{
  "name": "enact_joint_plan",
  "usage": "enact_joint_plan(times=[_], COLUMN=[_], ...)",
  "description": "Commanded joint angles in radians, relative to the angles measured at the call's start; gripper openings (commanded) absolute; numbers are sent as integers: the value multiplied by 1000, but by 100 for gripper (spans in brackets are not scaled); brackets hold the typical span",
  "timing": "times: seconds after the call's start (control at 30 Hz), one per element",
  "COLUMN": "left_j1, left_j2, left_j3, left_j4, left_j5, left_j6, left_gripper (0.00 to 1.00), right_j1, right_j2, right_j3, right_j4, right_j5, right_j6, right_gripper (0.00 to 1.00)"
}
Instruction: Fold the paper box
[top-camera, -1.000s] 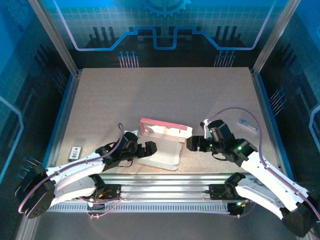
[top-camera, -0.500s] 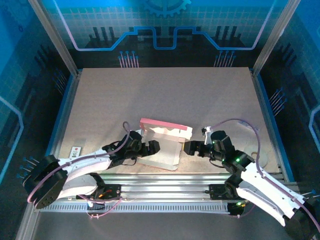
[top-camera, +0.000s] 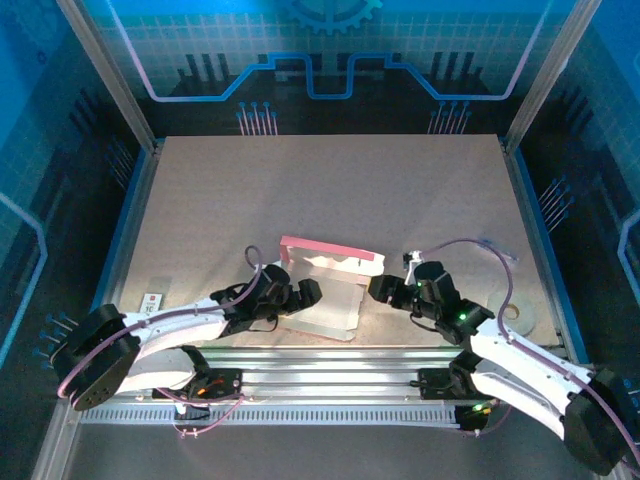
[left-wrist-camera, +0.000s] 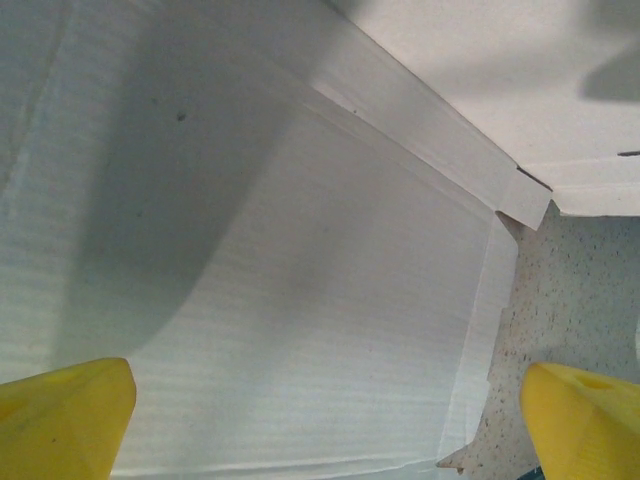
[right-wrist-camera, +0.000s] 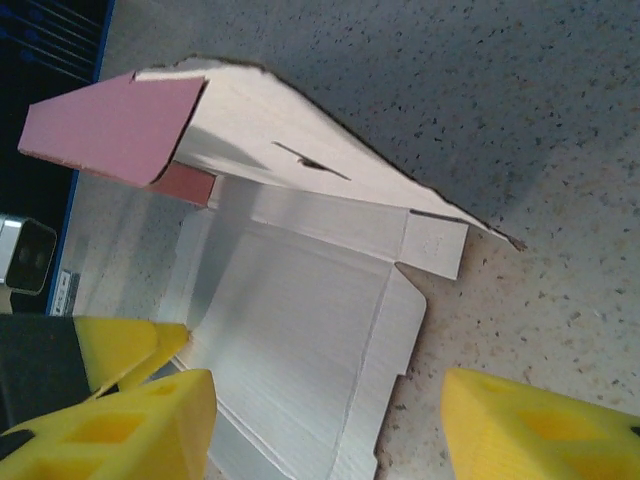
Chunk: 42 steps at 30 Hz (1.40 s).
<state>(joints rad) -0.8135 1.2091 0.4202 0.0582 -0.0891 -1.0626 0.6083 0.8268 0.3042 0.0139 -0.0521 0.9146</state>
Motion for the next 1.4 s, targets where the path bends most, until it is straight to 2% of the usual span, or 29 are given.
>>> enact_joint_plan(times=[0.0,0.27,0.57,0.77,1.1,1.37], left_j1=[-42,-108,-108,-102,-69,-69], left_j2=[-19,-28,-96,-98,-19,49], left_j3=[-28,-13,55,80,84,87], left_j4=[-7,-20,-163,-200,-198,-165], left_j5=[-77,-136,-144,-100,-32,-15], left_j6=[-94,-157,-50,55,84,61], left_gripper=[99,99,99,99,99,99], right_j1=[5,4,-1,1,1,2], right_j2=[48,150,240,335,375,444], right_j3=[-10,21,16,25,49,70], right_j4=[121,155,221,296,222,250], right_j5=[37,58,60,25,101,87], right_j6=[28,33,43,63,107,112], right_gripper=[60,54,51,50,49,48])
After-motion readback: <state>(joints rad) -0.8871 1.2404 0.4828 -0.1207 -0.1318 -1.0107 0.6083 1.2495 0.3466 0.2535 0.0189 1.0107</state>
